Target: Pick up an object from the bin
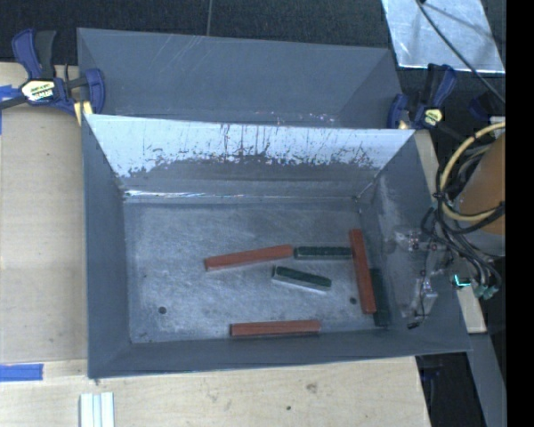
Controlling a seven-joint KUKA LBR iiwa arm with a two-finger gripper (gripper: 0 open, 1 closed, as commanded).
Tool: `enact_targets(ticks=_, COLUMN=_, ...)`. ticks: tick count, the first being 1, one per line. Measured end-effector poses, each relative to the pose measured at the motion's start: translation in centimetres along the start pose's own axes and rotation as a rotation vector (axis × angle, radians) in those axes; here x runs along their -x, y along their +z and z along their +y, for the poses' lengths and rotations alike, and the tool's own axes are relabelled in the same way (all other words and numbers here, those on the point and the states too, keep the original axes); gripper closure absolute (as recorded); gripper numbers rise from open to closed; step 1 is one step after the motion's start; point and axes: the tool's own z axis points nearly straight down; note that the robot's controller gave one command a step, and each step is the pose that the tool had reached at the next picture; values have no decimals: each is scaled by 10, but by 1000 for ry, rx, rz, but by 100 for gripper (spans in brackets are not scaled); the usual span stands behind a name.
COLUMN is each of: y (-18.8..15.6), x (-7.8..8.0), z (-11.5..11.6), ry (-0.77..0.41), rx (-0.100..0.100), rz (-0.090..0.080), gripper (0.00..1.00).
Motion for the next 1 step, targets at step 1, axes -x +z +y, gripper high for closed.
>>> enact_targets(ticks=1, y=51, x=51, z=56, ry=29, rx=2, rz=-8, gripper=0)
